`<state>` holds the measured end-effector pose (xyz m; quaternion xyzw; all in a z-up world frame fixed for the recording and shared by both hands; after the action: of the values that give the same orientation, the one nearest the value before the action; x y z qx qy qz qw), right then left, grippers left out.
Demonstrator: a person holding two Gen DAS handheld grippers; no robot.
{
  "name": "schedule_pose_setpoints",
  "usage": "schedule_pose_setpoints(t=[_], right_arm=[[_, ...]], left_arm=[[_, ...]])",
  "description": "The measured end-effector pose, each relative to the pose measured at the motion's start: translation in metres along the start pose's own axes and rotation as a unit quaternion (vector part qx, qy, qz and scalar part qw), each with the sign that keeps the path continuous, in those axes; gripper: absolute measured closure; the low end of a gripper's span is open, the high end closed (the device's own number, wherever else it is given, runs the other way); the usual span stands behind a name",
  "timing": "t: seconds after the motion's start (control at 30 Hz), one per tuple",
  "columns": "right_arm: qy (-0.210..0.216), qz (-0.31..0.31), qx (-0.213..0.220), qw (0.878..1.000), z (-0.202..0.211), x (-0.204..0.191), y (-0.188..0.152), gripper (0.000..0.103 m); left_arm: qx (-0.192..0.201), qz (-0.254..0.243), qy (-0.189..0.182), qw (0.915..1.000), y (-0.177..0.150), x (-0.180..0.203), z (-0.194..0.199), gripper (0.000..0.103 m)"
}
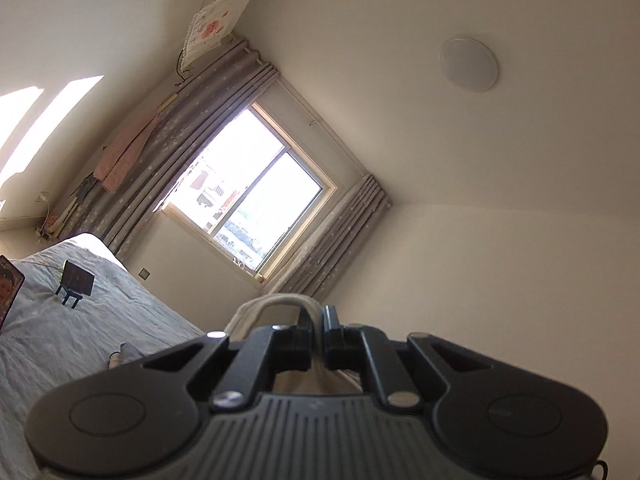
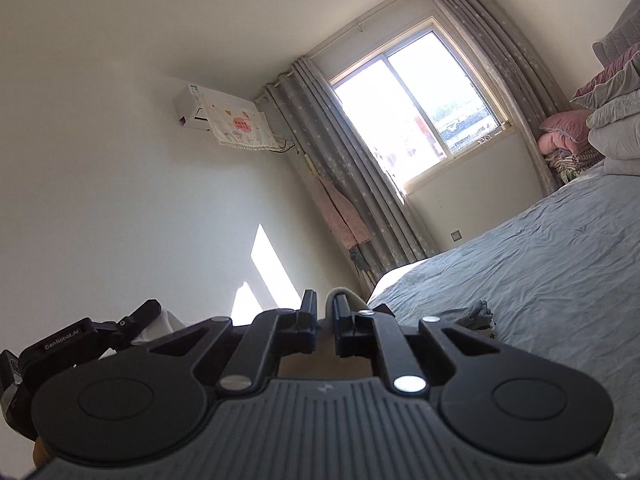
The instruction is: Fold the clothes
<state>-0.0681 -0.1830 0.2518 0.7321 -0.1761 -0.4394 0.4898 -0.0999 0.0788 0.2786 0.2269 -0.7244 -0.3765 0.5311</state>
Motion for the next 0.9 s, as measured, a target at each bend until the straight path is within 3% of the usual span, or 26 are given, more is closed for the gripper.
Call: schedule_pose_setpoints(t=[0.2, 0.3, 0.53, 0.9], right_arm=[[0.000, 0.035, 0.040, 0.999, 0.013, -0.007, 0.019, 0.092], [-0.015, 0.041, 0.045, 0.998, 0.015, 0.005, 0.018, 0.092], [-0.072, 0.036, 0.017, 0.997, -0.007, 0.056, -0.005, 0.092], [-0.135, 0.027, -0.035, 0.990, -0.057, 0.134, -0.047, 0.092]], left_arm=[[0.006, -0.031, 0.001, 0.9995, 0.004, 0.022, 0.001, 0.099], [-0.008, -0.032, 0.011, 0.9994, -0.009, 0.013, -0.010, 0.099], [-0.075, -0.019, 0.056, 0.9954, -0.059, -0.034, -0.060, 0.098], [-0.131, -0.033, 0.112, 0.9844, -0.110, -0.095, -0.145, 0.098]])
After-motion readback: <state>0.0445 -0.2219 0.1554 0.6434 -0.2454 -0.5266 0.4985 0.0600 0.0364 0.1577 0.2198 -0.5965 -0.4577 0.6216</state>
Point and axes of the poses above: each gripper's, at about its wrist camera, not at the fingertips, and z roughly against the way its jaws point, x to its right, y to its top, the point moved 8 cm from there along -z, roughly the way its jaws point, and after that the axes turned 8 degrees about y, right-handed, at the moved point
